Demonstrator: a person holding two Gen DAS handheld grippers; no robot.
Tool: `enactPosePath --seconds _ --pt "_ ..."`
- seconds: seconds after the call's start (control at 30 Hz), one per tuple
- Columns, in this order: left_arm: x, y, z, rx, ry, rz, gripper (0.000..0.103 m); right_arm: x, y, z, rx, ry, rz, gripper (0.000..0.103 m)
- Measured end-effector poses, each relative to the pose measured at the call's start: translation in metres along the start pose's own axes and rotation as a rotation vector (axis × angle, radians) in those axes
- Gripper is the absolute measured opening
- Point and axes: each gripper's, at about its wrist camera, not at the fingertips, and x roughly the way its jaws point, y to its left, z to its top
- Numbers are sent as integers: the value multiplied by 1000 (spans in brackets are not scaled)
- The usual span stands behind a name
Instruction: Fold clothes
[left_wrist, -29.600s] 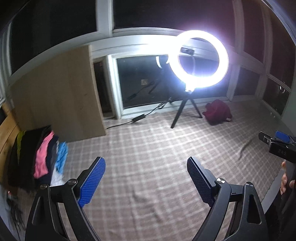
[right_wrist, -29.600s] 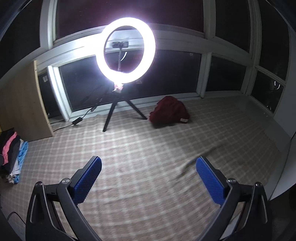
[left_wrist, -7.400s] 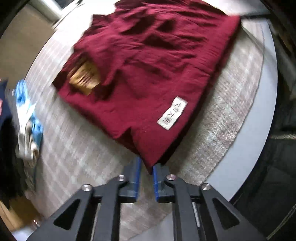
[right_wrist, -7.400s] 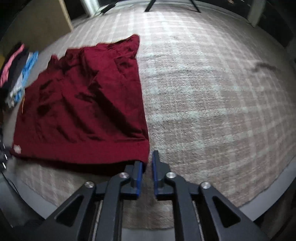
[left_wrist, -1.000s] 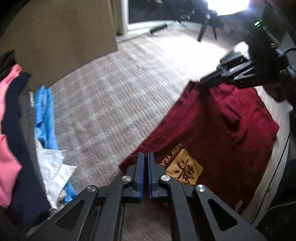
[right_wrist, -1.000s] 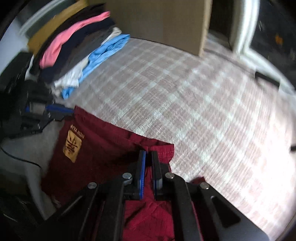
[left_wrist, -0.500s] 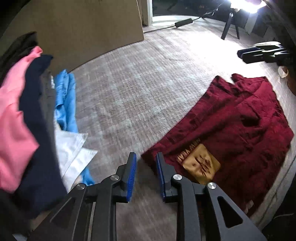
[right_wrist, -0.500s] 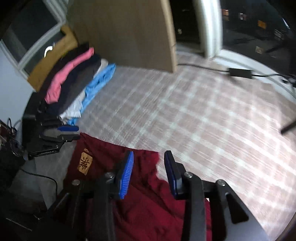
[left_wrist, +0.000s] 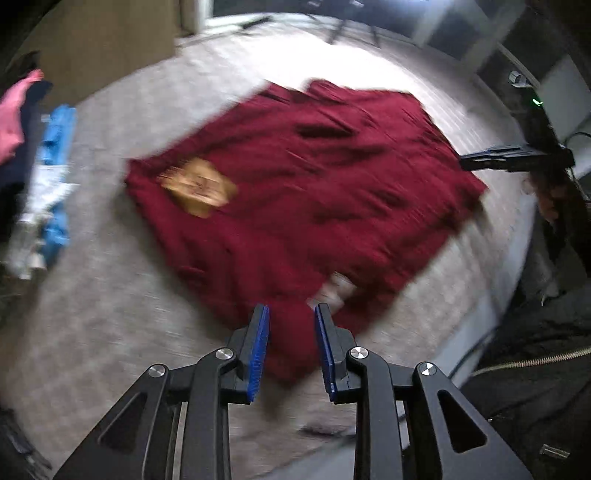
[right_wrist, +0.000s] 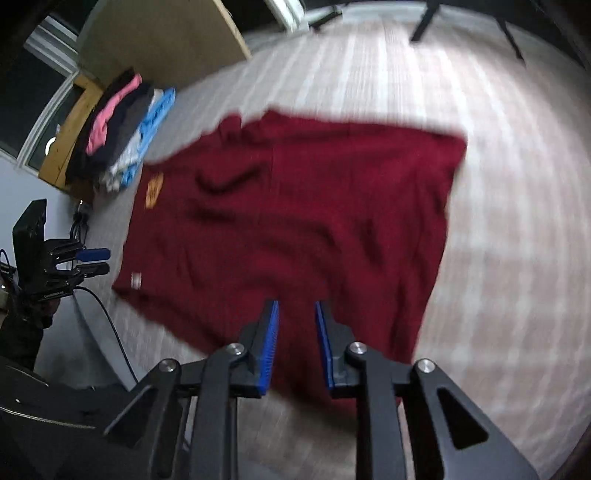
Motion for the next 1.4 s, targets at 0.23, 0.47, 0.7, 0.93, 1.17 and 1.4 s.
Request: enactPosePath --seconds 0.23,0.47,0.7,0.93,1.17,1.4 --pt "23 -17 -27 108 43 112 25 -7 12 -37 -110 -9 -151 41" --pt "17 -16 -35 127 33 136 24 -8 -1 -46 -129 -8 -262 28" --pt "8 -32 -39 204 -5 152 35 -12 9 -50 -210 -28 -303 40" --pt "9 -24 -35 178 -5 166 20 0 -4 -48 -190 2 -286 39" --pt "6 -10 -31 118 -9 152 4 -10 -21 -43 -135 -36 -276 6" --pt "-1 -8 -33 104 -15 149 4 -23 -24 -44 -115 -73 -283 4"
